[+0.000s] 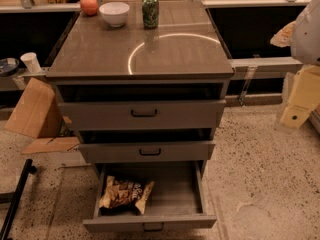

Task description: Pick brown chip bag from bottom drawer and place on counter

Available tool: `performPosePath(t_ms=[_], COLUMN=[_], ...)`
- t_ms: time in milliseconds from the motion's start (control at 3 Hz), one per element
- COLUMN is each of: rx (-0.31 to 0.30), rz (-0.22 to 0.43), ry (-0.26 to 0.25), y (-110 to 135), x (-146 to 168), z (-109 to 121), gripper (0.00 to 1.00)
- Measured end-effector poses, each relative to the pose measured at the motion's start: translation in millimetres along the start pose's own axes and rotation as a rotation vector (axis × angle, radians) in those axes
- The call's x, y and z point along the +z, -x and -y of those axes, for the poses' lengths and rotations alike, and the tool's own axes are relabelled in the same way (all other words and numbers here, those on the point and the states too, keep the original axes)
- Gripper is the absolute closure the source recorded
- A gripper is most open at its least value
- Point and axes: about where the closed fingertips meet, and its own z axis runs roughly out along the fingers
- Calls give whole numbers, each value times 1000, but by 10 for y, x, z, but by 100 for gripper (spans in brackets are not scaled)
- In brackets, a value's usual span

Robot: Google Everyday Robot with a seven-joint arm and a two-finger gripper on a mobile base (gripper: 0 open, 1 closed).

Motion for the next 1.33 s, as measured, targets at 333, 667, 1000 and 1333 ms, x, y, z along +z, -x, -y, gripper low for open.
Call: performPosePath(t_ms=[333,667,1000,1333], rx=[0,-19,-34,-36], rz=[0,30,61,56], ry=[0,-13,-14,-20], y=[0,45,67,70], x=[1,428,863,859], z=[0,-32,-60,-63], gripper=[0,0,0,0])
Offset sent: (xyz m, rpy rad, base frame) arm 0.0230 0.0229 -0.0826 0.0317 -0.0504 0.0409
